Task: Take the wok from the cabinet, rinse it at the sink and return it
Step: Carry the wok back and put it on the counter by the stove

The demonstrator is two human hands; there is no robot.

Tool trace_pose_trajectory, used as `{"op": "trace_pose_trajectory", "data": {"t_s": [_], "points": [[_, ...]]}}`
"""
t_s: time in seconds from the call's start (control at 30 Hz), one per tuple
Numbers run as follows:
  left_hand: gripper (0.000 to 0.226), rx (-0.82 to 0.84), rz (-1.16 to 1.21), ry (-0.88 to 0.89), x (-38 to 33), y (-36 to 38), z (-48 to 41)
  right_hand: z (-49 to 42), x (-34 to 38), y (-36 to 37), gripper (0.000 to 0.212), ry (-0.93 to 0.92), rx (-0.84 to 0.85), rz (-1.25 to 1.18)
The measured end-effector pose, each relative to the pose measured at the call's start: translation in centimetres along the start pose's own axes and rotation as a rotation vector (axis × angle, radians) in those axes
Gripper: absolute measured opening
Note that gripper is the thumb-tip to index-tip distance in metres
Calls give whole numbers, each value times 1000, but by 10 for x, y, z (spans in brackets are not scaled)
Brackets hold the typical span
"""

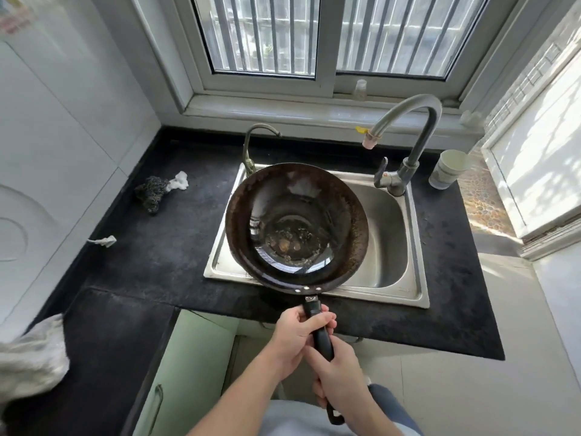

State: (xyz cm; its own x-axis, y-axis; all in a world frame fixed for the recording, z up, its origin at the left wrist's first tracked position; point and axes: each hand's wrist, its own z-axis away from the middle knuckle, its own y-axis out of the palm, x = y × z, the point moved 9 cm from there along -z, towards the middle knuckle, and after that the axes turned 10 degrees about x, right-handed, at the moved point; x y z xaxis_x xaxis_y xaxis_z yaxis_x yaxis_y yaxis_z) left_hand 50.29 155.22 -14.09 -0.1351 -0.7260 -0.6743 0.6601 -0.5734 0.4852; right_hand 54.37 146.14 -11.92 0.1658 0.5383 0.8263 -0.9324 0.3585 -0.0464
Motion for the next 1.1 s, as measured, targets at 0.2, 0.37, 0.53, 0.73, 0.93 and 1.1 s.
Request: {"op": "trace_pose_trajectory", "data": {"t_s": [0.2, 0.37, 0.53, 0.73, 0.93, 1.1], "points": [[33, -96, 137, 119, 12, 44, 15, 24, 15, -44, 25, -87, 146, 221], [16, -228, 356, 249, 37, 79, 39, 46, 8, -74, 29, -144, 283, 363], [14, -349, 413, 398, 53, 90, 79, 72, -4, -68, 27, -149, 485, 342], [12, -537, 436, 549, 75, 80, 148, 112, -10, -25, 30, -166, 740, 375], [27, -703, 538, 699, 120, 63, 227, 163, -32, 27, 34, -155, 970, 478], [30, -824, 670, 802, 180, 53, 297, 221, -65, 73, 29, -168, 1144, 624]]}}
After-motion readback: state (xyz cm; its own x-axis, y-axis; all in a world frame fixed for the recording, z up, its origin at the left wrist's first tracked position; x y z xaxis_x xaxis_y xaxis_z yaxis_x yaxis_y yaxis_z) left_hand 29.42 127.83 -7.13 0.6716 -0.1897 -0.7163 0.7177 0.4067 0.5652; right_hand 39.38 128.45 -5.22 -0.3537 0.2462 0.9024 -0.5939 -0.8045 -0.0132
